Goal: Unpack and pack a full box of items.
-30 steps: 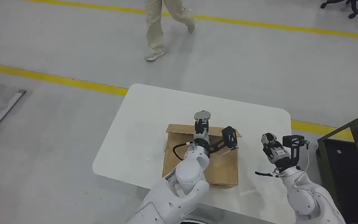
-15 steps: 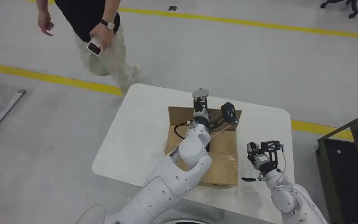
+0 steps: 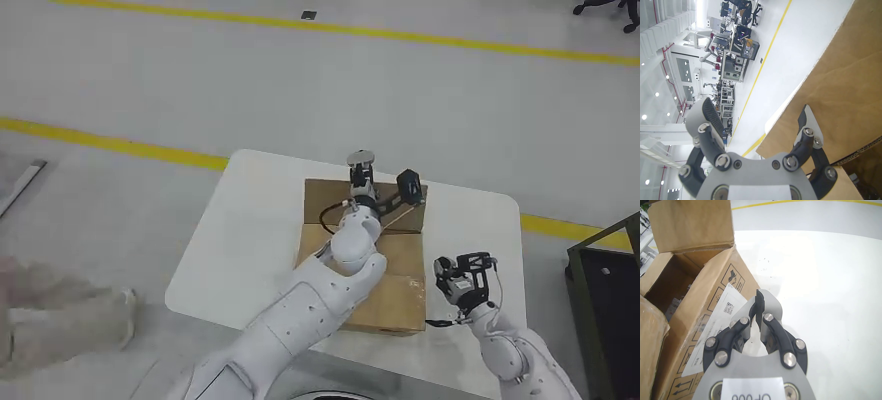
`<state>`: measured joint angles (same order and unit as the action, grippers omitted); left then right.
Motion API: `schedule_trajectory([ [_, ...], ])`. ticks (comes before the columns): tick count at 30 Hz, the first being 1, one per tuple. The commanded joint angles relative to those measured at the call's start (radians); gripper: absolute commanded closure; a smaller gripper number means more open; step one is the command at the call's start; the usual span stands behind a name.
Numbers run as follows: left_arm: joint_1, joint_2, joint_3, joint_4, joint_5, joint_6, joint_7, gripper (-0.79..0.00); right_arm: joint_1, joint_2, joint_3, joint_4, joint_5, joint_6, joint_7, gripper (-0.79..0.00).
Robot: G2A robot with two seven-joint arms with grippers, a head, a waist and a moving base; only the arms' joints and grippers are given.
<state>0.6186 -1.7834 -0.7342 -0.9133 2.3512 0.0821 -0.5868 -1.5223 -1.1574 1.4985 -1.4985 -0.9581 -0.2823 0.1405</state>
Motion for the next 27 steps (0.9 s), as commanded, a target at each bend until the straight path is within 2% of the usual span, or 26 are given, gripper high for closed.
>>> schedule_trajectory([
  [1, -0.012, -0.007, -0.004, 0.028, -0.009, 0.006, 0.002, -0.785, -0.006, 0.000, -0.009, 0.002, -0.003, -0.014, 0.004, 0.000],
  [11, -0.065, -0.029, -0.036, 0.122, -0.019, 0.032, 0.021, -0.785, -0.062, 0.004, -0.015, -0.026, -0.004, -0.079, 0.030, 0.000],
  [27, -0.120, -0.082, -0.022, 0.280, -0.033, 0.032, 0.054, -0.785, -0.110, 0.009, -0.034, -0.069, 0.007, -0.154, 0.049, 0.000],
])
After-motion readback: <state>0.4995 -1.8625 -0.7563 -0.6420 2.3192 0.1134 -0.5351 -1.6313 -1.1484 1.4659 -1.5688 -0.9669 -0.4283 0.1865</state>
